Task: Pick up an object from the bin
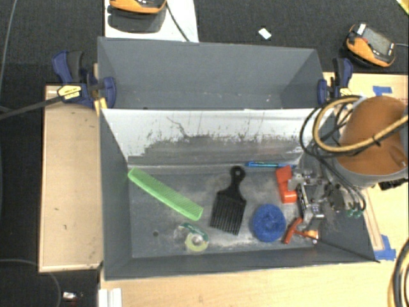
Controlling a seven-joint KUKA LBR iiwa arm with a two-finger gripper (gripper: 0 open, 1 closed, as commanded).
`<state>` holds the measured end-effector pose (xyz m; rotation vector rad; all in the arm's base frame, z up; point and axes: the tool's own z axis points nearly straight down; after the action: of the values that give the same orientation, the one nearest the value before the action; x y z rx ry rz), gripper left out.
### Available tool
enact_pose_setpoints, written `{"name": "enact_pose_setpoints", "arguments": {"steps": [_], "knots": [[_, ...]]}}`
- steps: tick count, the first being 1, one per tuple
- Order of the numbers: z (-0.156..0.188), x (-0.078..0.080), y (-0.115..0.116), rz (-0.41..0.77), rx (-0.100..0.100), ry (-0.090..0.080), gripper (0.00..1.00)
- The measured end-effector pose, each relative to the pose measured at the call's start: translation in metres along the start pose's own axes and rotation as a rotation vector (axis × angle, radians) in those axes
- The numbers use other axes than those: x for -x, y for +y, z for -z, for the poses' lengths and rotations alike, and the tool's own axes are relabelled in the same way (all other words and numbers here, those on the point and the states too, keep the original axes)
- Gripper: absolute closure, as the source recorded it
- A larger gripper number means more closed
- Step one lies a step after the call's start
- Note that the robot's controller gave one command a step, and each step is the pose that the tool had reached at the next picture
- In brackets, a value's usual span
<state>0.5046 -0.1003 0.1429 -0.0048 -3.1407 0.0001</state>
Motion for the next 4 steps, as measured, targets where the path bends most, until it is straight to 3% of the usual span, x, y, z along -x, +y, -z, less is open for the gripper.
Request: {"name": "enact_pose_setpoints", "arguments": {"steps": [1, 2, 3, 4], "knots": [[0.001, 0.001, 0.000, 0.004, -0.001, -0.003, 0.00], [-0.077, -0.013, 0.028, 0.022, 0.002, 0.002, 0.00], [-0.009, -0.021, 0.039, 0.000, -0.004, -0.022, 0.00], [-0.044, -0.017, 0.047, 0.074, 0.001, 0.000, 0.00]]}}
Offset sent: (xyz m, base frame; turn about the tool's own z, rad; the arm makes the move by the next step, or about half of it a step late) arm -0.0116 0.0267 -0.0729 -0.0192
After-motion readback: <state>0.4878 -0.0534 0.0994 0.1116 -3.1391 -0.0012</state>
